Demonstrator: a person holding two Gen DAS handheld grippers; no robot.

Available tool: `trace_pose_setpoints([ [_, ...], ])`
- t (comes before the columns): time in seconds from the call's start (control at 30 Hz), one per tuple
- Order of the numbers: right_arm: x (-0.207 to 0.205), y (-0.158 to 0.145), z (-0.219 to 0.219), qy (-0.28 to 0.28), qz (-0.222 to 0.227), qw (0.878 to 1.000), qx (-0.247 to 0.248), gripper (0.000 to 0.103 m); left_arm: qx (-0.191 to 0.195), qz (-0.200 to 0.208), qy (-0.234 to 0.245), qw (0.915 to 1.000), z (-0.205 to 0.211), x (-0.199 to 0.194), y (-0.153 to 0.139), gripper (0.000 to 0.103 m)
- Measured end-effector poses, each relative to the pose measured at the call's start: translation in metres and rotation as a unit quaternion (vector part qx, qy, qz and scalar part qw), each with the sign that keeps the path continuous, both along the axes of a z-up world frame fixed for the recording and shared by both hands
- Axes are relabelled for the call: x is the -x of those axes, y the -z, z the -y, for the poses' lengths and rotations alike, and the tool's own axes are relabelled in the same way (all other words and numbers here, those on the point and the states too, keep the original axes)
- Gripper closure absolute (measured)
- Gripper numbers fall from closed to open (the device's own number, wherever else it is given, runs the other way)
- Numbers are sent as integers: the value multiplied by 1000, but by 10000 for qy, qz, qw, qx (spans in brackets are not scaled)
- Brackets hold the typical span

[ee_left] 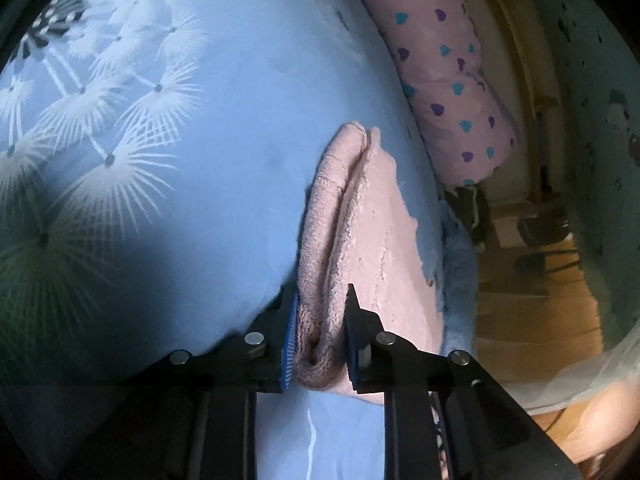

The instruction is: Fold small clothes

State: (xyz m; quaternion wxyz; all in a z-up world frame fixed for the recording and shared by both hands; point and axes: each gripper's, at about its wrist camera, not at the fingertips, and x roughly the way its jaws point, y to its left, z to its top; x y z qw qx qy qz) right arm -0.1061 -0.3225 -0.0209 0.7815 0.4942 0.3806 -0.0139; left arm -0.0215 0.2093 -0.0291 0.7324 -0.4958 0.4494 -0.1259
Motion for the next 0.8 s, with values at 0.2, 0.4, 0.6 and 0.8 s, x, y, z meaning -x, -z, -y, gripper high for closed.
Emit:
trace_pose_setpoints([
  [0.2,21,-25,-10,-16,395,9985,-379,82,165,264,180,9994,-11,11,-14,103],
  [0.4,49,-44,-15,-161,266,9995,20,82,103,569,380,9976,-17,42,-35,103],
  [0.6,83,-38,-11,-214,-58,9997,106,82,202,500,385,9978,-25,70,-36,103],
  [0.8,107,-48,-11,-366,-163,9985,366,82,226,368,275,9987,-30,90,-32,103],
])
